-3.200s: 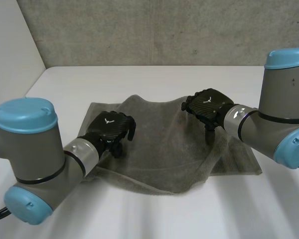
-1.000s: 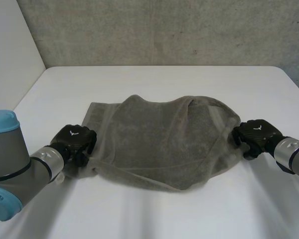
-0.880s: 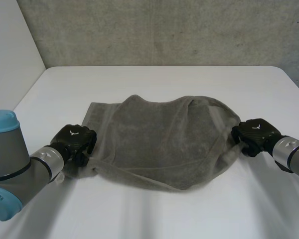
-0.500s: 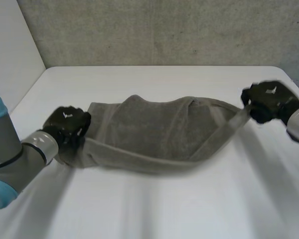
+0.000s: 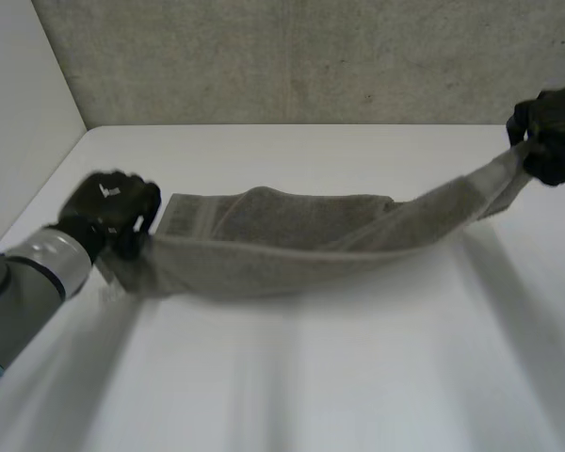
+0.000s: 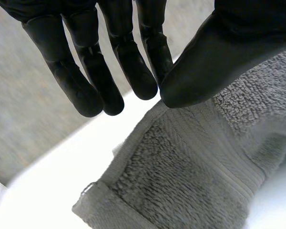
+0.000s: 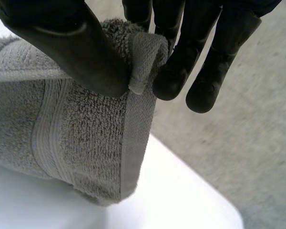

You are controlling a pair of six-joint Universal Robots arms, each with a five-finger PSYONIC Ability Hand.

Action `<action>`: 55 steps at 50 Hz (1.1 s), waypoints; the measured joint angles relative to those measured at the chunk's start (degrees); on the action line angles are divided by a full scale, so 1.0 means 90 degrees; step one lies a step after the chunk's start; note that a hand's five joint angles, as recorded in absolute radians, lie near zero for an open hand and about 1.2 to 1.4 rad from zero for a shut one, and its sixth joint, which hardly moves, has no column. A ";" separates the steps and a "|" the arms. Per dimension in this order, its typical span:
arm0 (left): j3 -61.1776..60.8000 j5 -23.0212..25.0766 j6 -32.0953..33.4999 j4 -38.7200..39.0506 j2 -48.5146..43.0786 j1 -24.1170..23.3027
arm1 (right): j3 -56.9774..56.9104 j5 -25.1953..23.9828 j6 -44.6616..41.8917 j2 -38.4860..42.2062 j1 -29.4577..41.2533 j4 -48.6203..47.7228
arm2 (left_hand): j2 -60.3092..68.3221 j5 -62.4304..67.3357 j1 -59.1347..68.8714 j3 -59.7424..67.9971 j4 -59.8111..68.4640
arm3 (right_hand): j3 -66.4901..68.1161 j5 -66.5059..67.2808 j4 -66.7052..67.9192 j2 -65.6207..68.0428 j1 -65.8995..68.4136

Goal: Fold the towel.

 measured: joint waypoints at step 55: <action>-0.0678 0.0033 0.0047 -0.0648 -0.0589 0.0195 | 0.0781 0.0049 -0.1118 0.1060 0.0055 -0.0074 | -0.4187 -0.3977 -0.3820 -0.4353 -0.4123 | 0.0019 0.0016 0.0000 -0.0007 0.0005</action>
